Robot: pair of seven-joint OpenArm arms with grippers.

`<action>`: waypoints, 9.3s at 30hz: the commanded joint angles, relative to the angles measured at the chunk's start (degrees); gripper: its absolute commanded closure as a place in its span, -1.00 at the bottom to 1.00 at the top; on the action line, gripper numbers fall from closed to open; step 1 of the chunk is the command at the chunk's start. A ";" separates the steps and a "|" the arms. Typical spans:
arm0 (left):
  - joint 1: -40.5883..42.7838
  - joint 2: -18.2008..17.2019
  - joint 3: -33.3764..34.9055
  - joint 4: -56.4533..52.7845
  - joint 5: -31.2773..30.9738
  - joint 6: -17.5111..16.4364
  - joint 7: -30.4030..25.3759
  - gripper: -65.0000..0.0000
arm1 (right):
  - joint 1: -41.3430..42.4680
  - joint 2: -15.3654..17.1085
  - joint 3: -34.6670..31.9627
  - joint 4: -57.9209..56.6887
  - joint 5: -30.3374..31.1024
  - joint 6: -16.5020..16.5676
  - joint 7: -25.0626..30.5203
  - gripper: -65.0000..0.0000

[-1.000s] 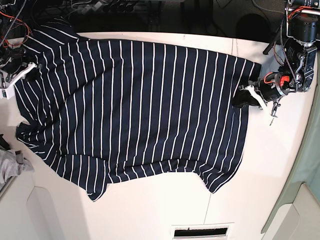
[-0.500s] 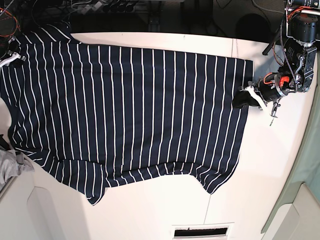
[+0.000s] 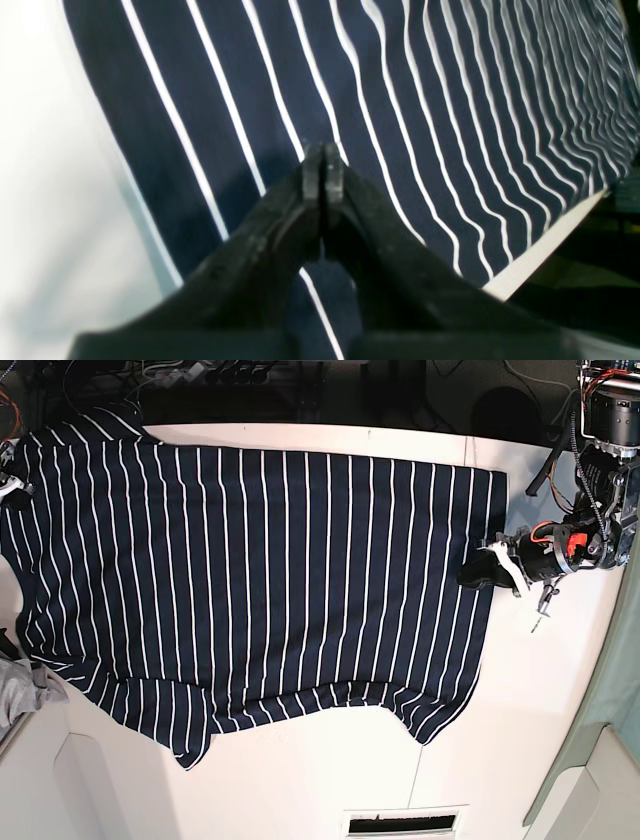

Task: Layout the t-shirt on the table in an organized manner, then fold the t-shirt properly
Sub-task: 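Drag the held shirt edge with the left gripper along the table, then pull the shirt edge with the left gripper, folding the body lengthwise, then grasp the shirt end with the right gripper and stretch it from the left gripper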

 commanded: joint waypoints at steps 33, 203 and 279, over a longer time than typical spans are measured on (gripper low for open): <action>14.45 -5.70 -0.37 15.93 -19.37 -0.52 14.16 0.37 | -13.53 4.74 14.47 0.87 9.81 3.28 -0.52 0.02; -6.40 -2.56 -7.65 -13.84 0.02 -0.52 -3.54 1.00 | 13.97 2.69 0.44 -7.58 14.86 5.20 -6.14 0.04; -8.74 -5.01 -7.02 -13.81 -8.66 -0.52 -0.17 0.11 | 13.07 -6.97 11.23 2.43 7.30 4.20 -2.27 -0.07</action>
